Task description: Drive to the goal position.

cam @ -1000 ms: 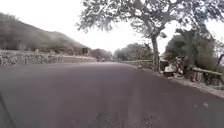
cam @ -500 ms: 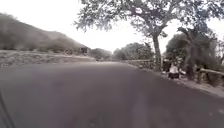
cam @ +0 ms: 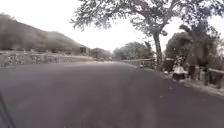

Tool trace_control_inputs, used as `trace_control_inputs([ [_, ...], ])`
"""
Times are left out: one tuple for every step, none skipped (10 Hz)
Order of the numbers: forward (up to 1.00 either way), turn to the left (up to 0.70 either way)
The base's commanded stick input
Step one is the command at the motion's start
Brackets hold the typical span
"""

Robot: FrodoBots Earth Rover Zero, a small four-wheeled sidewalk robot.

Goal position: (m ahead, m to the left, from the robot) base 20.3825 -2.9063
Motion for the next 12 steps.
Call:
trace_control_inputs([
  [0.70,0.00],
  [0.70,0.00],
  [0.70,0.00],
  [0.70,0.00],
  [0.70,0.00],
  [0.70,0.00],
  [0.70,0.00],
  [0.70,0.00],
  [0.70,0.00],
  [0.70,0.00],
  [0.70,0.00],
  [0.70,0.00],
])
